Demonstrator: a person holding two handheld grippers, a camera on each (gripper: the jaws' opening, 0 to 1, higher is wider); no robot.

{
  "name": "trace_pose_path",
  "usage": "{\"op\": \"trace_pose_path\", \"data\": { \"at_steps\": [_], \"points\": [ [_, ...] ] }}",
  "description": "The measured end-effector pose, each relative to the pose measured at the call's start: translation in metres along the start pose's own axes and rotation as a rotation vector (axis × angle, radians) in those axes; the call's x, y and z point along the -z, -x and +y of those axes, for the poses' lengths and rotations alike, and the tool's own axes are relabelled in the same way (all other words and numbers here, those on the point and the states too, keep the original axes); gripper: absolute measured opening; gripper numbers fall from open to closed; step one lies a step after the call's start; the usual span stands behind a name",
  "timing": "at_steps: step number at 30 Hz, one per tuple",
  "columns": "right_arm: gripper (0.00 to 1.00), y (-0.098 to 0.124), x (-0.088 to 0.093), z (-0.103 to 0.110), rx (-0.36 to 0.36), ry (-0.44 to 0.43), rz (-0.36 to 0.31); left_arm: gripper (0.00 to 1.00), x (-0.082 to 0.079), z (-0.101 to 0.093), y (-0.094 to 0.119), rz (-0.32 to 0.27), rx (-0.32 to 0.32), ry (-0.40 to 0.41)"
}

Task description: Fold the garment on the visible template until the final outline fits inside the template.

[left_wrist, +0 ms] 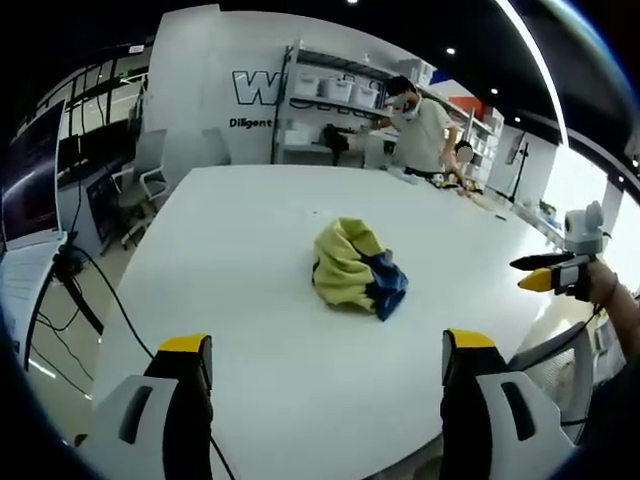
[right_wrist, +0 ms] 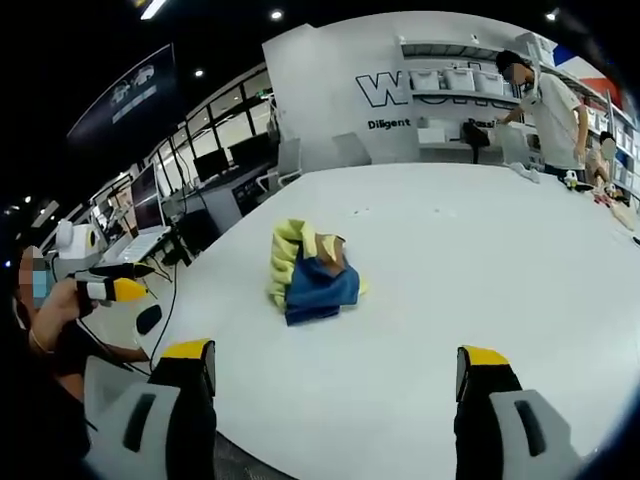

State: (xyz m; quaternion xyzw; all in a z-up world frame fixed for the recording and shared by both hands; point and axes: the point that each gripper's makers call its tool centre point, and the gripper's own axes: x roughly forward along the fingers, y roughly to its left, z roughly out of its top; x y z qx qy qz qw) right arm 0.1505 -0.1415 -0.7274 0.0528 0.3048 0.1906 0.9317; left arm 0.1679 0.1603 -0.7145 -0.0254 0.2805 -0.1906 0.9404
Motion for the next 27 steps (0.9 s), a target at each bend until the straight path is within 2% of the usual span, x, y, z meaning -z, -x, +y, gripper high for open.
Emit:
{"op": "trace_pose_path", "data": {
  "at_steps": [15,23,25,27],
  "points": [
    [0.99,-0.026,-0.012,0.001,-0.022,-0.009,0.002,0.93,-0.007,0.003,-0.020,0.029,0.000,-0.018],
    [0.99,-0.044,-0.020,0.002,-0.047,-0.017,0.017,0.92,-0.014,0.006,-0.041,0.030,0.016,-0.009],
    [0.99,-0.050,-0.022,0.000,-0.047,-0.016,0.021,0.93,-0.015,0.009,-0.046,0.028,-0.003,0.010],
    [0.99,-0.055,-0.023,-0.001,-0.048,-0.017,0.023,0.92,-0.019,0.011,-0.052,0.012,-0.001,-0.005]
  ]
}}
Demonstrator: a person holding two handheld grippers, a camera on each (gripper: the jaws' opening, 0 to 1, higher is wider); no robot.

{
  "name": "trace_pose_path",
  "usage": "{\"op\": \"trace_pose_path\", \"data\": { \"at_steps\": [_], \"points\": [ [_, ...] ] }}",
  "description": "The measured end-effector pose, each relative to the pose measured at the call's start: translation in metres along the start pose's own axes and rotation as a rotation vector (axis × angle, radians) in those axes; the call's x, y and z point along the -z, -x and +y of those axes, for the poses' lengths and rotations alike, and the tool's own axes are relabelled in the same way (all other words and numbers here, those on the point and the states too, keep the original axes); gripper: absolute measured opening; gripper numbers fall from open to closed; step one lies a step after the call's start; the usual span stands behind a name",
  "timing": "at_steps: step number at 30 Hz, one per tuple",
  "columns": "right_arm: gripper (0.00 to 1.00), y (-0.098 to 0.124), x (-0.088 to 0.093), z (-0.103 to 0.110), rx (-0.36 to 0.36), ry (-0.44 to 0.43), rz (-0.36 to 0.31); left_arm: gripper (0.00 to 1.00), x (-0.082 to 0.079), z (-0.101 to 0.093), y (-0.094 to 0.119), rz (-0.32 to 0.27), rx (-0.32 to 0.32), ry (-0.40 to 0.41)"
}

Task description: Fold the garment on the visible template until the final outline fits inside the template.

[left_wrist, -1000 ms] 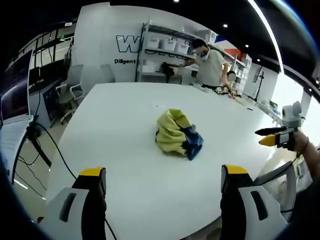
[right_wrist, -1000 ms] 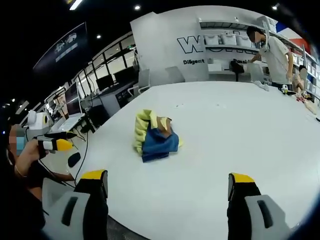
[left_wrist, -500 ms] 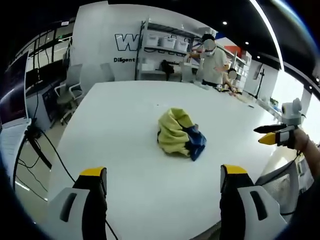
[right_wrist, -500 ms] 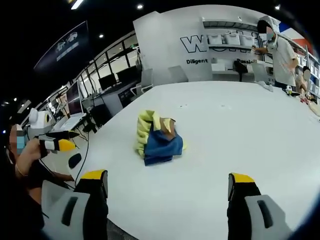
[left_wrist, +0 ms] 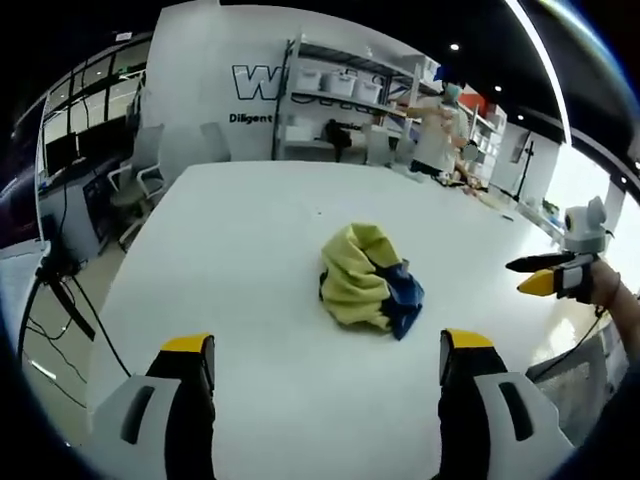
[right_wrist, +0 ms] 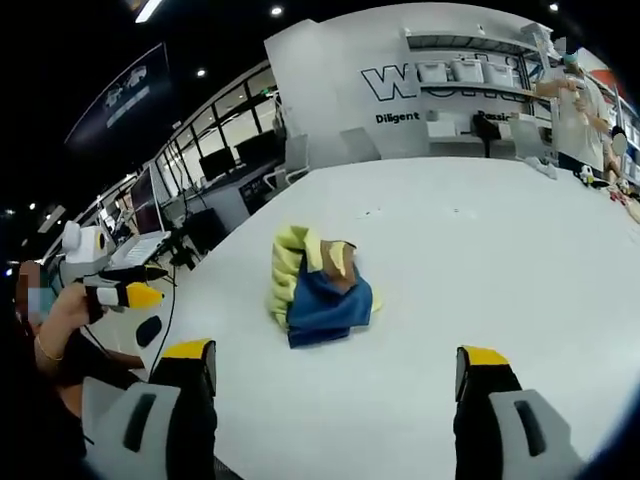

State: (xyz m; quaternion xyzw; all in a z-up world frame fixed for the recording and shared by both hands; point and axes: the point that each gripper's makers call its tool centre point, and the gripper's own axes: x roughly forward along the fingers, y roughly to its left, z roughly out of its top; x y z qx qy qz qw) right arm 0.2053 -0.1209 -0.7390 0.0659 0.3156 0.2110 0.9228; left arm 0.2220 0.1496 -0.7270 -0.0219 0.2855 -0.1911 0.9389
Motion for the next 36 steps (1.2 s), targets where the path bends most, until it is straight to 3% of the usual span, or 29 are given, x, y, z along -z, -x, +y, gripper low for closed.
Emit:
{"op": "trace_pose_path", "data": {
  "at_steps": [5,16,30,36],
  "points": [
    [0.98,-0.015,-0.006,0.001,-0.013,0.012,0.008,0.91,0.003,0.003,-0.015,0.035,0.000,-0.002],
    [0.93,-0.052,-0.020,0.004,-0.041,0.028,-0.007,0.85,-0.001,0.003,-0.053,0.044,0.038,-0.003],
    [0.85,-0.096,0.001,0.007,-0.050,-0.009,0.035,0.80,0.019,0.006,-0.104,0.099,0.059,0.000],
    [0.77,-0.115,0.007,0.009,-0.017,0.026,0.029,0.77,0.030,0.003,-0.121,0.120,0.073,0.003]
  ]
}}
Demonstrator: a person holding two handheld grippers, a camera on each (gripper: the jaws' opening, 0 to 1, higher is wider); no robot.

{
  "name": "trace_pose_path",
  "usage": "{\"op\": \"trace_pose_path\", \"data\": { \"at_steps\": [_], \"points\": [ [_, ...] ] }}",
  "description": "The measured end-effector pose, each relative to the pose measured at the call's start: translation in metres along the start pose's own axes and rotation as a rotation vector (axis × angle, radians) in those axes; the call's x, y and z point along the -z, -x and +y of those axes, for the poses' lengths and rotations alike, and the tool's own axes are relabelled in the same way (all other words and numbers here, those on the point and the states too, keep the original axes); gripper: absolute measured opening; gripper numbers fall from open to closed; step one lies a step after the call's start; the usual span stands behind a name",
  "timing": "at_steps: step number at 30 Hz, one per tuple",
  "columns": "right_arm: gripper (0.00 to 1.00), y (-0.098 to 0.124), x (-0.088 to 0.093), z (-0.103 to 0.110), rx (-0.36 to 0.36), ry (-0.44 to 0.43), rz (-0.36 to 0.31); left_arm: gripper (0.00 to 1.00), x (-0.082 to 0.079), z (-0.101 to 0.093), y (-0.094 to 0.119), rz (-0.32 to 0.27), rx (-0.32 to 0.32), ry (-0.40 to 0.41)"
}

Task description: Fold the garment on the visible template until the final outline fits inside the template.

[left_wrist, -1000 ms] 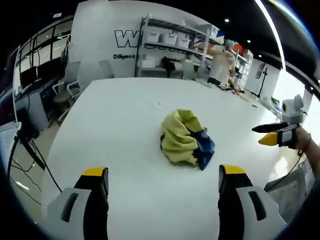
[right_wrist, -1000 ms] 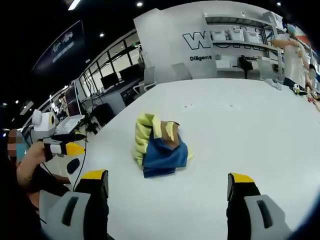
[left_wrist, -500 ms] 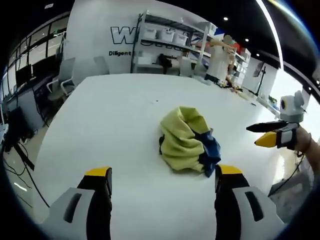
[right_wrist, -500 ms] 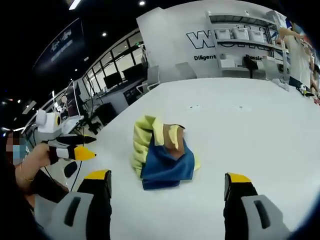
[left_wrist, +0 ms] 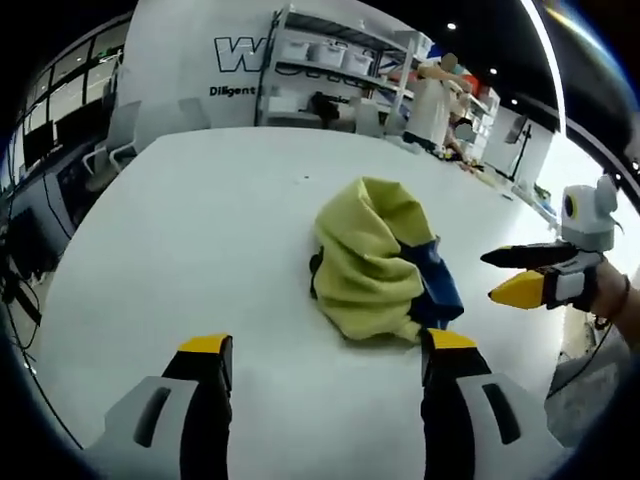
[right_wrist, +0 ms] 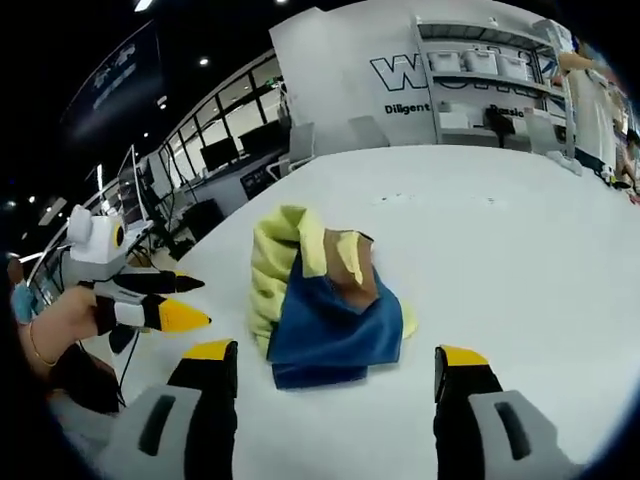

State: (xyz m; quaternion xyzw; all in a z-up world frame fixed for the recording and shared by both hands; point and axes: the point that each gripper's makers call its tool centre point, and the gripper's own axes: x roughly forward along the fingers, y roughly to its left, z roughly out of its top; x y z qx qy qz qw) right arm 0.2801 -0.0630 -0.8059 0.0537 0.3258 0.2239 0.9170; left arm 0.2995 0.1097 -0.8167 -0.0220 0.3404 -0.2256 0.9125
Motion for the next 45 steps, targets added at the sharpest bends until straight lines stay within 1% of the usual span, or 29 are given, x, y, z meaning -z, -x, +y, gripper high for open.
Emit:
{"op": "trace_pose_path", "data": {
  "at_steps": [4,7,9,12,13,15,16,18,19,21,22,25,27,29,30,32,34,37,39,41,42,45],
  "points": [
    [0.76,-0.013,0.006,0.007,-0.026,0.006,0.021,0.75,0.003,0.000,-0.010,0.002,-0.001,-0.012],
    [0.73,-0.021,0.011,0.008,-0.024,0.019,0.037,0.73,0.005,-0.001,-0.016,0.010,0.001,-0.018],
    [0.71,-0.024,0.013,0.007,-0.019,0.010,0.036,0.71,0.006,-0.002,-0.021,0.017,0.003,-0.027],
    [0.60,-0.028,0.015,0.006,-0.017,-0.020,0.043,0.70,0.009,-0.002,-0.027,0.026,0.000,-0.023],
    [0.54,-0.030,0.016,0.005,-0.011,-0.018,0.048,0.68,0.008,-0.002,-0.028,0.023,0.003,-0.023],
    [0.47,-0.032,0.017,0.004,-0.005,-0.008,0.047,0.62,0.008,-0.006,-0.033,0.023,0.019,-0.019],
    [0.46,-0.032,0.017,0.001,0.014,-0.006,0.043,0.61,0.008,-0.008,-0.035,0.023,0.026,-0.018],
    [0.45,-0.033,0.017,-0.002,0.026,-0.017,0.040,0.62,0.008,-0.009,-0.038,0.025,0.023,-0.008],
    [0.42,-0.034,0.018,-0.003,0.028,-0.029,0.047,0.62,0.008,-0.010,-0.039,0.026,0.022,-0.011],
    [0.34,-0.034,0.019,-0.005,0.031,-0.033,0.048,0.58,0.009,-0.014,-0.042,0.027,0.028,-0.021],
    [0.27,-0.034,0.019,-0.006,0.033,-0.031,0.051,0.56,0.009,-0.017,-0.044,0.028,0.037,-0.024],
    [0.12,-0.034,0.018,-0.007,0.030,-0.031,0.045,0.51,0.009,-0.023,-0.049,0.028,0.061,-0.019],
    [0.06,-0.034,0.018,-0.006,0.028,-0.022,0.044,0.46,0.009,-0.028,-0.051,0.025,0.079,-0.024],
    [0.02,-0.035,0.017,-0.005,0.025,-0.016,0.039,0.37,0.009,-0.034,-0.053,0.025,0.106,-0.025],
    [0.00,-0.036,0.017,-0.002,0.013,-0.009,0.041,0.34,0.009,-0.034,-0.053,0.025,0.110,-0.022],
    [0.00,-0.037,0.017,0.001,0.001,-0.006,0.042,0.28,0.011,-0.038,-0.054,0.034,0.123,-0.013],
    [0.00,-0.038,0.017,0.003,0.000,0.004,0.039,0.26,0.012,-0.040,-0.055,0.034,0.129,0.007],
    [0.00,-0.037,0.017,0.002,0.003,0.007,0.039,0.22,0.012,-0.041,-0.056,0.035,0.133,0.010],
    [0.00,-0.036,0.017,0.002,0.002,0.021,0.037,0.14,0.012,-0.045,-0.056,0.031,0.154,0.011],
    [0.00,-0.033,0.015,0.001,0.011,0.035,0.026,0.10,0.010,-0.045,-0.053,0.017,0.145,-0.003],
    [0.00,-0.032,0.014,0.000,0.014,0.041,0.023,0.08,0.009,-0.046,-0.052,0.013,0.151,-0.011],
    [0.00,-0.027,0.008,-0.010,0.051,0.057,0.001,0.06,0.007,-0.045,-0.048,0.001,0.150,-0.001]
  ]
}}
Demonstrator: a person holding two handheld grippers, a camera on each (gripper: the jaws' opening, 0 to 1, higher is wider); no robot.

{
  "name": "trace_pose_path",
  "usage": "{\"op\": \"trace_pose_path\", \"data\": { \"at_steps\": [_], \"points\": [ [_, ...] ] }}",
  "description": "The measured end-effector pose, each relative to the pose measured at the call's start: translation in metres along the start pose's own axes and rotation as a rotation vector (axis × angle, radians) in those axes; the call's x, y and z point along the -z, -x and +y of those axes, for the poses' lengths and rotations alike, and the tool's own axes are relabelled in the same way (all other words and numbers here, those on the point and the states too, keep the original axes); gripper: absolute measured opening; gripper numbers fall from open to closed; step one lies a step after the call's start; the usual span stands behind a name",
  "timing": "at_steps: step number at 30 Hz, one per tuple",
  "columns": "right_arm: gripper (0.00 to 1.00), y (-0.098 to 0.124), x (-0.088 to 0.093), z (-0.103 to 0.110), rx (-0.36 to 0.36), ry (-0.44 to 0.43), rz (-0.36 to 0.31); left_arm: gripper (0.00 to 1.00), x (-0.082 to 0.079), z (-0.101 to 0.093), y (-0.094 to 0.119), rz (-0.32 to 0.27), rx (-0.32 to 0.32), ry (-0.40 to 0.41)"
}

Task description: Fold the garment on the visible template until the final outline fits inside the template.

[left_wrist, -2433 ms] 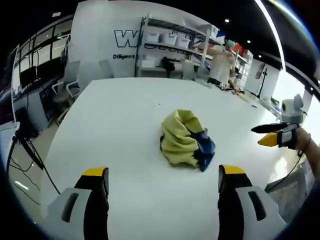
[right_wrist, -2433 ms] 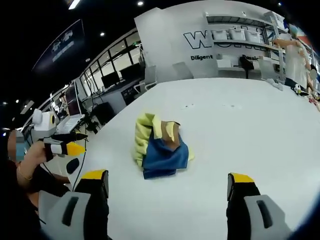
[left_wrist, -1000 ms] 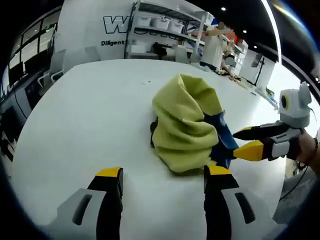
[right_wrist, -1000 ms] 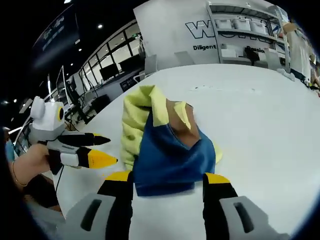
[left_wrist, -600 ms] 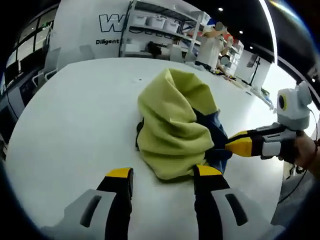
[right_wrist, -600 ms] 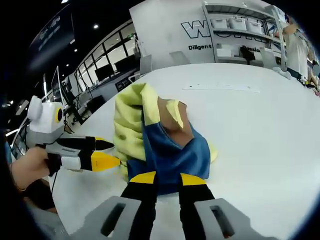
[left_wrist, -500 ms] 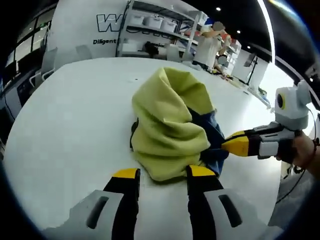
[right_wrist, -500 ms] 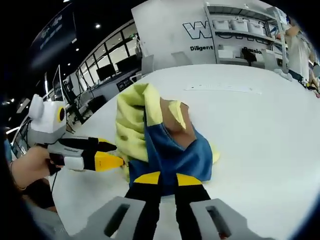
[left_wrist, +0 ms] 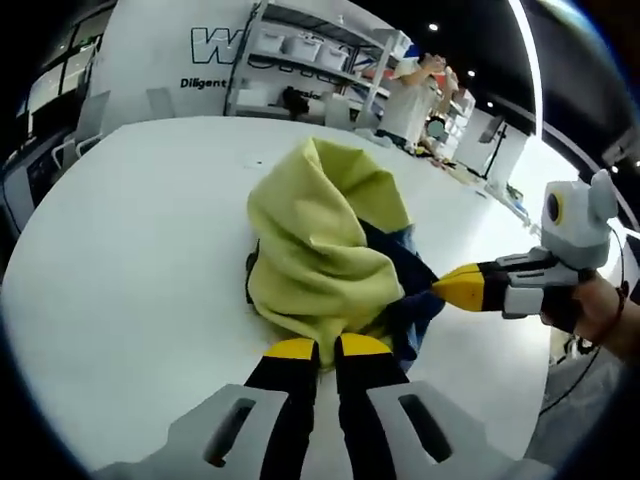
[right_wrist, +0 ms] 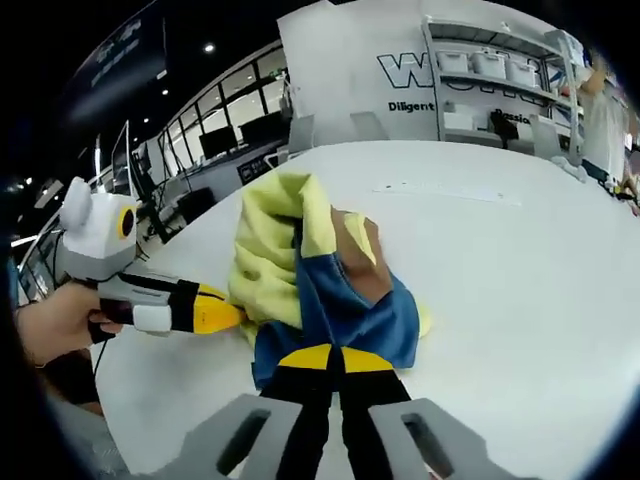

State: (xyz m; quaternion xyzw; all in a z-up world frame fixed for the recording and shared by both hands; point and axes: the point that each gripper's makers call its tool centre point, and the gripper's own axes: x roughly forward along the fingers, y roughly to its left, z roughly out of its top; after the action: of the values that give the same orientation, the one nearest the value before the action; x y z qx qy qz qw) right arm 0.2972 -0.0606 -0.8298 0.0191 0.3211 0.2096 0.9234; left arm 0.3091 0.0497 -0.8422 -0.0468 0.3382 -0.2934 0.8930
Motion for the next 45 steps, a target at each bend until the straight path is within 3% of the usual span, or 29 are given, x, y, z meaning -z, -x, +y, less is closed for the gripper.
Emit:
{"op": "trace_pose_path", "data": {
  "at_steps": [5,8,14,23,26,32,41,45],
  "points": [
    [0.00,0.011,-0.010,-0.026,0.076,0.011,-0.028,0.06,-0.006,0.005,0.010,-0.018,-0.021,-0.019],
    [0.00,0.014,-0.014,-0.041,0.112,0.005,-0.038,0.06,-0.005,0.014,0.014,-0.007,-0.066,-0.001],
    [0.00,0.025,-0.025,-0.078,0.199,-0.024,-0.056,0.06,-0.001,0.031,0.028,0.001,-0.086,0.002],
    [0.00,0.032,-0.029,-0.107,0.257,-0.006,-0.041,0.06,0.003,0.049,0.041,0.026,-0.119,0.002],
    [0.00,0.038,-0.029,-0.128,0.310,0.007,-0.022,0.06,0.003,0.060,0.048,0.033,-0.145,-0.008],
    [0.00,0.046,-0.032,-0.153,0.362,-0.029,-0.032,0.06,0.001,0.080,0.058,0.012,-0.195,0.016],
    [0.00,0.048,-0.031,-0.179,0.414,-0.027,-0.012,0.06,0.003,0.088,0.066,0.019,-0.215,0.012],
    [0.00,0.052,-0.028,-0.187,0.421,-0.071,-0.012,0.06,0.006,0.086,0.068,0.035,-0.203,0.016]
  ]
}}
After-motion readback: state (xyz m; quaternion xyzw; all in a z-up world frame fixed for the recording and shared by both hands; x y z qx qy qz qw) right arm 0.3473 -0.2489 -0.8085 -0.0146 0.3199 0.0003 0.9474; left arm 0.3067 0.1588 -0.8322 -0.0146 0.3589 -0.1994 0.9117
